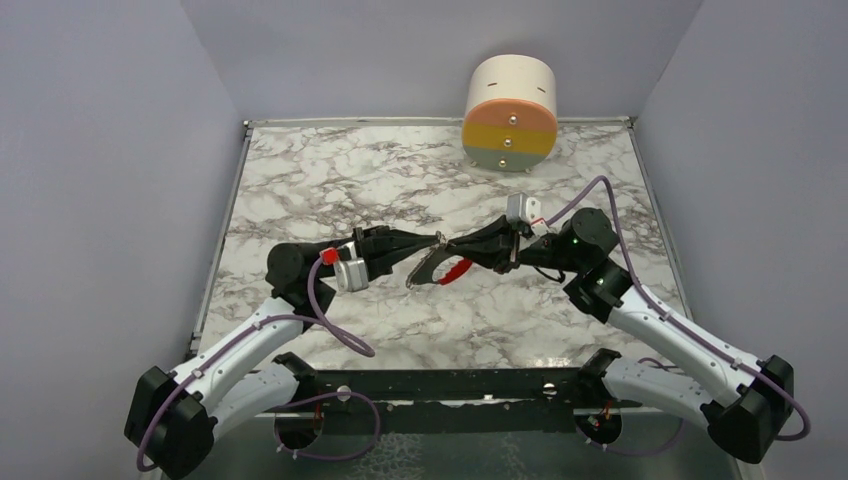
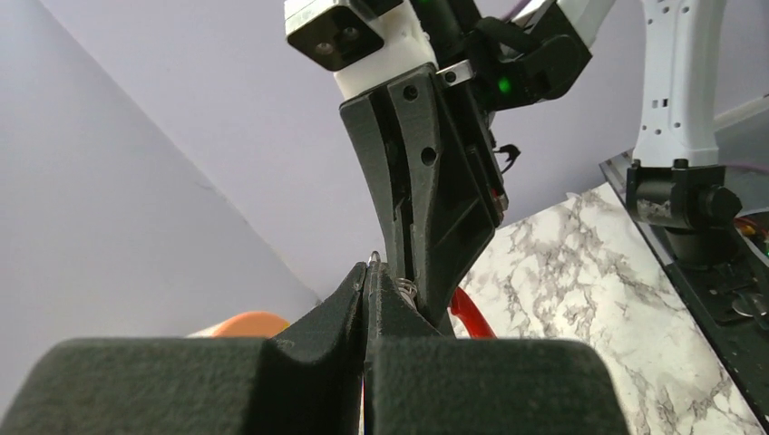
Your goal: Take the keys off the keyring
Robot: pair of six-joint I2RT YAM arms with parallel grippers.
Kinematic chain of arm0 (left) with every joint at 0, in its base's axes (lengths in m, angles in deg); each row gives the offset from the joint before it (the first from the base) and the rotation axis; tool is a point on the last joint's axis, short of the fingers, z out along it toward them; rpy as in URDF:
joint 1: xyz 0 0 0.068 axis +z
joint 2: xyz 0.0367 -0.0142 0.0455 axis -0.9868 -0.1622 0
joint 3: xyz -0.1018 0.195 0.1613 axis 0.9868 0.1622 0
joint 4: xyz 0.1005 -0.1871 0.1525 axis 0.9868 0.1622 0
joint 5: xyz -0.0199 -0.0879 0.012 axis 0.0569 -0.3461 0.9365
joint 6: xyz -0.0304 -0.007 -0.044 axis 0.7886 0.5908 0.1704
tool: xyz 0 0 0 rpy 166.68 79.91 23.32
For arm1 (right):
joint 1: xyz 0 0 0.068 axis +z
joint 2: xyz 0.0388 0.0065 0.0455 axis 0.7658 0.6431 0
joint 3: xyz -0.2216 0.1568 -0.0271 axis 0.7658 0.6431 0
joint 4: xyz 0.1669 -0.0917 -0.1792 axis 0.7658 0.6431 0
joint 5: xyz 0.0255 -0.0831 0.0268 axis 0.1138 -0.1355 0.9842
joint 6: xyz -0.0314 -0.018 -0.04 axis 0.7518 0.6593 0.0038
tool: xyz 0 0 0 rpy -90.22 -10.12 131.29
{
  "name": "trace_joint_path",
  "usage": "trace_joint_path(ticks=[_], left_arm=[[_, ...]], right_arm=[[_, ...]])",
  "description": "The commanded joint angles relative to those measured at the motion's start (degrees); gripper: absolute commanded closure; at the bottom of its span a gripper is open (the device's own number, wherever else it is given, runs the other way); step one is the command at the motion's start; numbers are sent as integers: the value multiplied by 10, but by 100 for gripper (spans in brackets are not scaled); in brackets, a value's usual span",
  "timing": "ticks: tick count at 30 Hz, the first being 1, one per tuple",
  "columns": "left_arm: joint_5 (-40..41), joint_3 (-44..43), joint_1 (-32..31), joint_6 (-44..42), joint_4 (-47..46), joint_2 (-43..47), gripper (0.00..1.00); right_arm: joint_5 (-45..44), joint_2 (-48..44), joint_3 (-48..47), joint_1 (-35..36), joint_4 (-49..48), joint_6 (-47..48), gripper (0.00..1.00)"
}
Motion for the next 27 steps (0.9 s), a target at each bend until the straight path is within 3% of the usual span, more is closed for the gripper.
trace_joint_path(ticks=[1, 27], left_arm=[[51, 1, 3, -37, 27, 16, 100], [134, 4, 3, -23, 51, 20, 100]], right_arm=[[-62, -14, 4, 2, 28, 25, 98], [-111, -61, 58, 3, -13, 75, 98]])
